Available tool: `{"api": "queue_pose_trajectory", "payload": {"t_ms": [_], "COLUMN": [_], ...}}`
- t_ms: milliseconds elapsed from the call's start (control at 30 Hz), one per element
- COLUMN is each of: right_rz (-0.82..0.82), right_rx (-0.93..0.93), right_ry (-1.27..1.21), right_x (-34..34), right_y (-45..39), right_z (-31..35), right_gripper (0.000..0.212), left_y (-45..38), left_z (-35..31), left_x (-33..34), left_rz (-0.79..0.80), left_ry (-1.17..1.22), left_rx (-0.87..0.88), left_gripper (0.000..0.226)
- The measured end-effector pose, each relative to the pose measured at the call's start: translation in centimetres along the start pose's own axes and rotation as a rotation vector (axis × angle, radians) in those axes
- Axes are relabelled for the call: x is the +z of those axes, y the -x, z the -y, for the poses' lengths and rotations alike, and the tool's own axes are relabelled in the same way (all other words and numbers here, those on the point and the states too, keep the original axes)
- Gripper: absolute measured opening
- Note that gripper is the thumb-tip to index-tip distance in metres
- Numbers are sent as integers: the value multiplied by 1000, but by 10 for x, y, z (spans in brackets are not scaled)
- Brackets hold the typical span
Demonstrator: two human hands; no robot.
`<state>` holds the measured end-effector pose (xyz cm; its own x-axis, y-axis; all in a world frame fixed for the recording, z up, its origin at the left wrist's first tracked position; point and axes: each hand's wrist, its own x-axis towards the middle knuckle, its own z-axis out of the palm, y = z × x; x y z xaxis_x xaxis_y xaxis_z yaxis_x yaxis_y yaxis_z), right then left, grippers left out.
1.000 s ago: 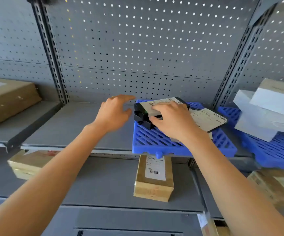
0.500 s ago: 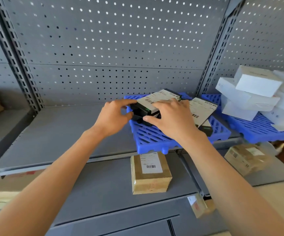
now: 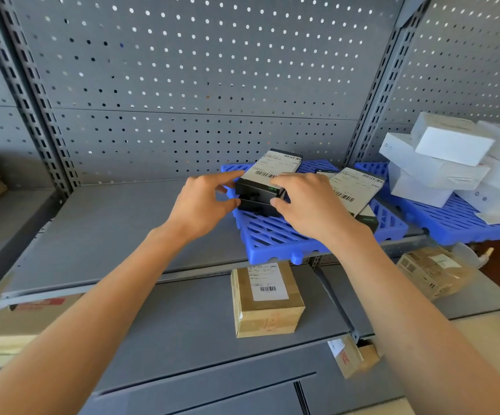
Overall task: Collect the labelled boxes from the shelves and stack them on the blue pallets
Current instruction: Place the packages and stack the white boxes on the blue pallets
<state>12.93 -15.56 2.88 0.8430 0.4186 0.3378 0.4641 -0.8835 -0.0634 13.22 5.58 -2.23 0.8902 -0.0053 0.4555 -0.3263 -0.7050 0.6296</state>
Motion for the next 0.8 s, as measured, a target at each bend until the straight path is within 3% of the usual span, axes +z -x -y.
{"api": "queue_pose_trajectory", "payload": {"t_ms": [300, 800], "right_rz": [93, 179], "right_rx": [66, 82], "right_ry": [-102, -160], "right_x": [-10, -15], "right_y": [1, -2], "right_z": [-4, -20], "right_gripper": [42, 45], "left_y": [-2, 9], "left_z": [-7, -16], "left_x": [0, 9], "left_rz": [37, 11], "left_ry": [11, 22], "left_rx": [23, -27], "left_gripper": [61, 45]}}
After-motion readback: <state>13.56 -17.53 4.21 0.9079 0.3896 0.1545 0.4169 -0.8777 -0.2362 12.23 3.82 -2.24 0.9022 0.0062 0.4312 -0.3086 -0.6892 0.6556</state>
